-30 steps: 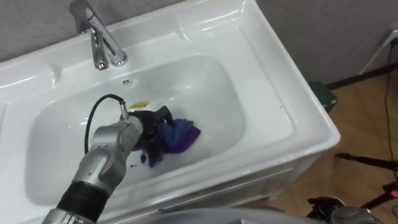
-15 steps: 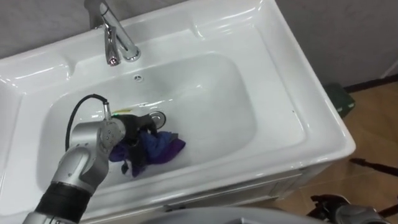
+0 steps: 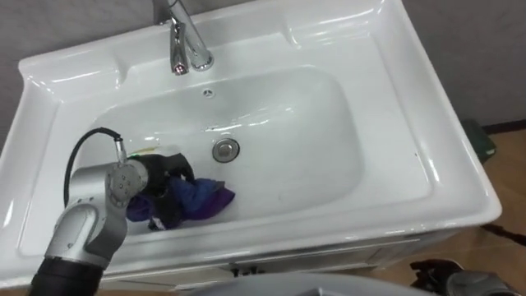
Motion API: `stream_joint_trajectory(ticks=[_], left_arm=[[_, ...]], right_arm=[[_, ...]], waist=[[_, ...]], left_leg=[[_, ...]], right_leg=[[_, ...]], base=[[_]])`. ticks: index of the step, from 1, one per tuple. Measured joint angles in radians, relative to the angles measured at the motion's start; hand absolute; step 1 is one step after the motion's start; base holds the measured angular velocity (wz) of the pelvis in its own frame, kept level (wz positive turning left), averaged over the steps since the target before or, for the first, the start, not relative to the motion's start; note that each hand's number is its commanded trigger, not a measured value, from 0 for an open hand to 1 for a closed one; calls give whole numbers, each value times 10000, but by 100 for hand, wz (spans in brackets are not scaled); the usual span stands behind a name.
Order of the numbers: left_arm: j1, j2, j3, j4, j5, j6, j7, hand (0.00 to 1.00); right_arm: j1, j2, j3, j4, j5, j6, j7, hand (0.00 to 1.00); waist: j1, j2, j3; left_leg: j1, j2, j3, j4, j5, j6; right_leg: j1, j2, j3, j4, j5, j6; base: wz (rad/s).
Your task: Wipe basin
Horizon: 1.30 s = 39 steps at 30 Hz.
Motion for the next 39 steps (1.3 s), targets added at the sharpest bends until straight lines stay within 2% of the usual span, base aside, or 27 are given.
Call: stream_joint_trajectory(ticks=[3, 5, 7, 10, 12, 15, 17, 19, 22, 25, 27, 29, 31, 35, 39], left_arm=[[18, 545, -34, -233, 1, 131, -388, 100], [16, 846, -93, -498, 3, 229, -561, 100], [31, 981, -124, -752, 2, 233, -644, 100], [1, 1019, -111, -995, 1, 244, -790, 100], [-31, 1084, -108, -1175, 2, 245, -910, 100], [-107, 1392, -107, -1592, 2, 243, -1315, 100], [-110, 1713, -101, -1886, 10, 243, -1591, 100], [-112, 1907, -90, -2001, 10, 247, -1755, 100], [-118, 1966, -65, -2034, 2, 272, -1963, 100], [-175, 2264, -65, -2446, -10, 257, -2175, 100], [-431, 2420, -65, -2515, -28, 225, -2308, 100], [-835, 2797, -64, -2592, -111, 139, -2386, 100], [-1115, 3003, -64, -2662, -111, 104, -2399, 100], [-1571, 3116, -57, -2708, -128, 41, -2386, 100], [-1618, 3114, 288, -2707, -131, -66, -2252, 100]], right_arm=[[-125, -8, 6, 1, 3, 0, 148, 0], [-150, -15, 27, 1, 31, 0, 179, 0], [-159, -17, 30, 5, 44, -2, 173, 0], [-195, -68, 1, 89, 36, -21, 173, 0], [-195, -70, -25, 92, 36, -26, 177, 0], [-179, -70, -25, 114, 41, -27, 190, 0], [-185, -71, -28, 275, 33, -49, 195, 0], [-181, -95, -24, 395, 36, -43, 262, 0], [-134, -217, -15, 431, 31, -27, 293, 0], [-96, -318, -5, 462, 29, -38, 269, 0], [-91, -330, -4, 487, 31, -39, 269, 0], [-87, -331, -3, 508, 32, -149, 267, 0], [-65, -348, 0, 531, 34, -219, 250, 0], [45, -356, 18, 606, 128, -281, 150, 0], [110, -258, -4, 648, 127, -394, -42, 0]], waist=[[-45, 10, 7], [-75, 13, 24], [-52, 26, 67], [-31, 83, 135], [-34, 137, 122], [-13, 171, 143], [-14, 206, 125], [-7, 261, 105], [-3, 417, 72], [-7, 396, 103], [19, 393, 107], [80, 394, 116], [129, 418, 130], [202, 501, 136], [224, 458, 166]], left_leg=[[-55, -20, -77, 7, -9, 14], [-144, -50, -217, 67, -20, 33], [-155, -65, -224, 77, -20, 33], [-288, -110, -277, 243, -41, 66], [-415, -138, -389, 402, -69, 112], [-399, -151, -461, 386, -102, 160], [-390, -164, -463, 386, -113, 174], [-364, -169, -479, 378, -135, 181], [-311, -171, -480, 381, -201, 197], [-316, -186, -480, 384, -223, 203], [-314, -195, -488, 389, -224, 205], [-299, -196, -491, 389, -232, 218], [-244, -197, -490, 388, -250, 244], [-229, -203, -485, 390, -317, 288], [-194, -212, -486, 365, -320, 293]], right_leg=[[8, -15, -32, -6, -11, 19], [-6, -61, -209, -6, -62, 108], [-6, -73, -221, -1, -62, 107], [-55, -122, -219, -17, -97, 154], [-154, -144, -217, -5, -96, 153], [-153, -147, -209, 15, -72, 113], [-135, -157, -200, 16, -66, 106], [-128, -163, -198, 18, -66, 108], [-65, -163, -197, 16, -69, 113], [-71, -183, -210, 25, -91, 149], [-64, -192, -217, 32, -90, 149], [-51, -190, -215, 27, -83, 147], [-2, -190, -209, 23, -79, 147], [52, -188, -197, 13, -85, 159], [42, -188, -147, 13, -52, 102]], base=[[1], [13], [13], [7], [5], [0], [0], [0], [0], [0], [0], [0], [0], [0], [0]])
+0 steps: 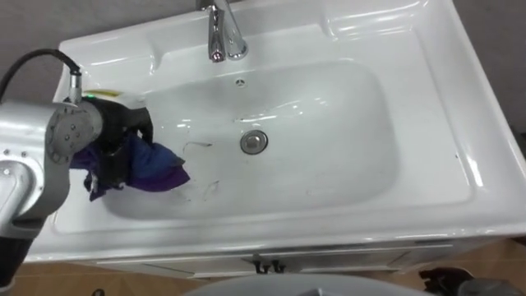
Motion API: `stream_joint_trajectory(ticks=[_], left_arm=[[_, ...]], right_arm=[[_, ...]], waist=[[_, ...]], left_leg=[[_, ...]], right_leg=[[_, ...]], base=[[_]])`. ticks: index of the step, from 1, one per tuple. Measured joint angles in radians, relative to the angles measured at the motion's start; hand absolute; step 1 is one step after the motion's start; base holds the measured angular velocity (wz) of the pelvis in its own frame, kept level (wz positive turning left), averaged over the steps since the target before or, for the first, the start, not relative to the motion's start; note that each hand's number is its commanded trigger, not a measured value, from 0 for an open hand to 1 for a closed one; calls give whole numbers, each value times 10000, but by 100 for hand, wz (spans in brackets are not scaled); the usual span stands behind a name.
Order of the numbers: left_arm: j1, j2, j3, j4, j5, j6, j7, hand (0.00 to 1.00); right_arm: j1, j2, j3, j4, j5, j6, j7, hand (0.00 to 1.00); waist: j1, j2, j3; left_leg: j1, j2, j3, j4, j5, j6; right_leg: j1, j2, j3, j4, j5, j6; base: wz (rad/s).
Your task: Wipe basin
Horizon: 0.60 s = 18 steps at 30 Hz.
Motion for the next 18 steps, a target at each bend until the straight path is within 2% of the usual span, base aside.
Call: stream_joint_trajectory(ticks=[5, 9, 12, 14, 18], left_arm=[[1, -14, 273, 1, 16, -29, 364, 100], [73, -176, 272, 81, 36, -98, 761, 100], [282, -409, 271, 173, 207, -138, 1077, 100], [677, -743, 241, 271, 596, -148, 1435, 100], [875, -1276, 163, 952, 620, -205, 1872, 100]], right_arm=[[6, 14, -3, 16, 31, -86, -287, 0], [11, 14, 4, 173, 282, -199, -514, 0], [19, 12, 4, 235, 387, -240, -613, 0], [30, 22, 29, 232, 451, -288, -842, 0], [26, 41, 29, 234, 697, -304, -1209, 0]], waist=[[-7, -118, 58], [5, -213, 40], [-27, -298, 7], [-262, -356, 31], [-382, -402, 51]], left_leg=[[-22, -10, -35, 3, -1, 1], [0, -11, -33, -6, 0, 1], [58, -13, 13, -56, 0, 1], [146, -21, 24, -70, -1, 1], [181, -27, 36, -78, -19, 29]], right_leg=[[-31, -2, 13, 7, 11, -19], [-26, 26, 157, -3, 39, -68], [38, 43, 209, -14, 77, -121], [131, 39, 226, -18, 100, -137], [152, 45, 305, -34, 100, -133]], base=[[1], [-1], [-5], [0], [-1]])
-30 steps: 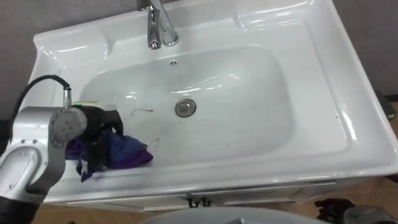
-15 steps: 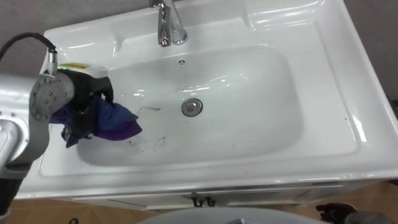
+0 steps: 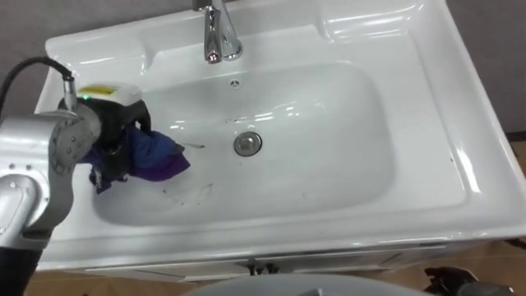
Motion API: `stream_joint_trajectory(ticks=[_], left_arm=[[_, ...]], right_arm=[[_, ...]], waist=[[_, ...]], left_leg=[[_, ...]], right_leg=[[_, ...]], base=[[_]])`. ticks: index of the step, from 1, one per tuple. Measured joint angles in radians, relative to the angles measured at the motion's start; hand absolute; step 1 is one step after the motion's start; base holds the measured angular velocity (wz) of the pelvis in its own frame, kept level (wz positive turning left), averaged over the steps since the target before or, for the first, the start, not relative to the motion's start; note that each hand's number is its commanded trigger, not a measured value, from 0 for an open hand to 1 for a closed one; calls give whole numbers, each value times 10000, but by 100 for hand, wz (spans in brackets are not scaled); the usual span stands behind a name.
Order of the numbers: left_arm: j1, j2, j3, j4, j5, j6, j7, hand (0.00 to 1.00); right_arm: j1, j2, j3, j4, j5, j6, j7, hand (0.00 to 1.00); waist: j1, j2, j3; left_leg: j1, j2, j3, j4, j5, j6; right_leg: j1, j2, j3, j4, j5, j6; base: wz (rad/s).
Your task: Wipe basin
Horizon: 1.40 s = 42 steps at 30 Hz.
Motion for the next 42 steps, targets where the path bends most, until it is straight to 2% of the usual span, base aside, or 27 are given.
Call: stream_joint_trajectory(ticks=[3, 5, 7, 10, 12, 13, 14, 18, 20, 22, 24, 25, 29, 34, 35, 38, 42], left_arm=[[340, -318, -2, 276, 218, -5, 446, 100], [612, -639, -3, 557, 547, 3, 835, 100], [677, -986, -36, 1053, 641, 16, 1145, 100], [740, -1327, -486, 1895, 700, 52, 1563, 100], [909, -1515, -590, 2035, 716, 66, 1909, 100], [922, -1681, -586, 2213, 773, 113, 2264, 100], [944, -1820, -571, 2487, 798, 125, 2629, 100], [1043, -2208, -536, 3050, 1125, 134, 3594, 100], [1056, -2483, -573, 3535, 1260, 133, 4435, 100], [1154, -2599, -610, 3840, 1445, 128, 5005, 100], [1246, -2717, -609, 4121, 1639, 128, 5575, 100], [1284, -2764, -606, 4266, 1788, 131, 5934, 100], [1220, -3033, -569, 4958, 2273, 280, 7211, 100], [974, -3434, -561, 5944, 2574, 549, 8580, 100], [934, -3528, -543, 6176, 2632, 638, 8955, 100], [785, -3668, -511, 6715, 2609, 839, 9674, 100], [522, -3892, -46, 7497, 2535, 871, 10325, 100]], right_arm=[[33, 93, -10, 0, 29, -3, -179, 0], [162, 248, -21, 8, 61, 25, -204, 0], [215, 360, -9, 76, 80, 29, -189, 0], [233, 437, -3, 99, 42, 56, -185, 0], [245, 473, -5, 61, 14, 63, -186, 0], [291, 491, -10, 62, 14, 93, -214, 0], [308, 516, -32, 6, -2, 152, -257, 0], [331, 665, -36, -203, -15, 135, -413, 0], [372, 695, -28, -205, -12, 145, -519, 0], [409, 705, -26, -218, -26, 150, -603, 0], [541, 744, -27, -307, -14, 189, -693, 0], [624, 790, -26, -421, -17, 325, -754, 0], [667, 963, -33, -481, -65, 582, -966, 0], [942, 1114, -159, -919, -459, 1013, -1110, 0], [1018, 1153, -186, -968, -466, 1021, -1136, 0], [1400, 1200, -191, -1441, -553, 1233, -1149, 0], [1690, 1301, -226, -1695, -551, 1400, -1192, 0]], waist=[[-124, -75, 14], [-183, -182, -36], [-206, -240, -40], [-277, -269, -49], [-305, -305, -36], [-339, -341, -56], [-342, -350, -58], [-360, -384, -84], [-406, -414, -96], [-397, -465, -104], [-408, -579, -170], [-394, -692, -201], [-375, -1016, -199], [-423, -1070, -196], [-405, -1070, -196], [-377, -1068, -197], [-440, -1065, -199]], left_leg=[[59, -6, 17, -1, -2, 4], [94, -16, 21, 4, -2, 4], [113, -16, 21, 8, -2, 4], [-9, -24, 17, 33, -24, 40], [-56, -24, 19, 36, -33, 57], [-48, -51, 26, 49, -37, 64], [-13, -75, 39, 46, -37, 65], [85, -67, 178, 52, -36, 64], [279, -62, 223, 18, -34, 63], [390, -55, 247, 10, -32, 60], [398, -47, 263, 10, -23, 46], [417, -39, 285, 10, -9, 23], [545, 47, 403, -9, -11, 15], [535, 133, 856, 16, 22, -33], [552, 151, 857, 14, 24, -36], [570, 200, 857, 17, 33, -53], [594, 276, 1101, 24, 68, -109]], right_leg=[[-15, 14, 161, -6, -7, 13], [26, 15, 202, -105, -23, 39], [56, 19, 207, -136, -20, 33], [-17, 22, 216, -134, -24, 31], [-37, 23, 221, -137, 54, -105], [-15, 7, 221, -149, 100, -315], [-16, -10, 242, -144, 98, -387], [32, 2, 342, -132, 94, -410], [164, 20, 408, -133, 93, -424], [254, 29, 488, -127, 84, -439], [273, 43, 534, -113, 71, -463], [288, 72, 621, -118, 72, -478], [353, 175, 778, -145, 59, -524], [345, 219, 853, -138, 76, -552], [345, 246, 926, -138, 126, -639], [324, 319, 1133, -138, 161, -698], [300, 391, 1309, -145, 228, -814]], base=[[-7], [-3], [0], [2], [0], [0], [0], [-8], [-7], [-11], [-8], [-10], [-8], [-4], [-14], [-21], [-18]])
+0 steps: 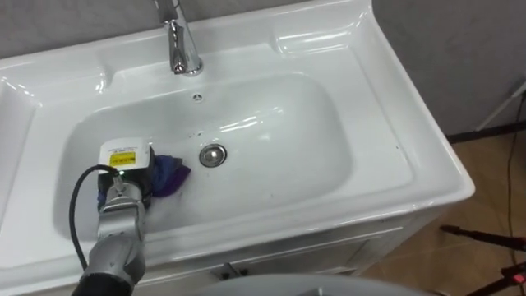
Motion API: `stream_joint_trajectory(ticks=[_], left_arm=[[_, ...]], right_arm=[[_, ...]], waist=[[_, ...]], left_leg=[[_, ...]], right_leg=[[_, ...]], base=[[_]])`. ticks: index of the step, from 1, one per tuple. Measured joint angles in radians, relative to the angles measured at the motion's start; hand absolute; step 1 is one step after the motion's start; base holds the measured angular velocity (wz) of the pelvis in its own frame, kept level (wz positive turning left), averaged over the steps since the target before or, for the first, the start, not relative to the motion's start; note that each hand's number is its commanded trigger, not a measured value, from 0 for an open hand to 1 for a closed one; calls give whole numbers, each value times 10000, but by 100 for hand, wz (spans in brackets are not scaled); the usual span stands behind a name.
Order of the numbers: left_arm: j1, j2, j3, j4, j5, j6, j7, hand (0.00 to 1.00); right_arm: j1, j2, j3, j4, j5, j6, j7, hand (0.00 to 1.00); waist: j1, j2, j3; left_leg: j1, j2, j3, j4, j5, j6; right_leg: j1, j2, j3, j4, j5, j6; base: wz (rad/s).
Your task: Wipe basin
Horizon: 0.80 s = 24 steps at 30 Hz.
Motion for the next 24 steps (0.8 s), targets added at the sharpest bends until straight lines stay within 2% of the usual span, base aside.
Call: stream_joint_trajectory(ticks=[2, 8, 10, 11, 13, 18, 21, 22, 24], left_arm=[[-269, -131, 228, 450, 1, 9, 249, 100], [-825, -132, 681, 1391, -94, 28, 457, 100], [-962, -130, 831, 1583, -81, 39, 510, 100], [-1050, -122, 901, 1754, -76, 40, 608, 100], [-1219, -110, 1079, 2058, -87, 36, 747, 100], [-1838, -29, 1513, 2867, -128, 82, 823, 100], [-1942, -22, 1642, 2957, -198, 122, 821, 100], [-2004, 3, 1658, 2960, -260, 127, 820, 100], [-2190, 6, 1671, 2962, -314, 128, 808, 100]], right_arm=[[143, 105, -18, 5, 17, 108, -4, 0], [219, 294, -23, 17, 12, 143, 6, 0], [245, 294, -50, 13, -46, 142, 11, 0], [279, 288, -145, -11, -131, 143, 19, 0], [320, 261, -198, -12, -265, 141, 23, 0], [457, 233, -219, 40, -215, 138, 97, 0], [528, 233, -221, 35, -202, 171, 52, 0], [526, 233, -222, 21, -193, 164, 3, 0], [527, 210, -225, 18, -196, 177, -60, 0]], waist=[[-11, -3, -2], [-181, -29, -3], [-285, -37, -6], [-281, -37, -6], [-271, -34, -6], [-301, -68, -6], [-364, -71, -5], [-411, -69, -5], [-421, -66, -9]], left_leg=[[12, 33, 13, -4, 35, -57], [111, 140, 33, -100, 100, -172], [59, 166, 88, -96, 120, -202], [48, 193, 223, -97, 184, -300], [-32, 231, 262, -100, 219, -357], [-72, 339, 267, -123, 225, -387], [-142, 380, 291, -102, 232, -407], [-231, 407, 306, -92, 235, -409], [-309, 433, 413, -121, 245, -421]], right_leg=[[-9, 23, 12, 6, 52, -85], [14, 125, 30, -6, 118, -225], [-34, 151, 55, -3, 111, -235], [-93, 176, 160, 2, 114, -242], [-173, 224, 285, 2, 192, -341], [-304, 313, 298, 3, 309, -441], [-342, 367, 388, 13, 216, -150], [-386, 400, 415, 2, 185, 35], [-511, 423, 414, -1, 177, 126]], base=[[-7], [-7], [2], [-9], [-19], [-13], [-3], [6], [10]])
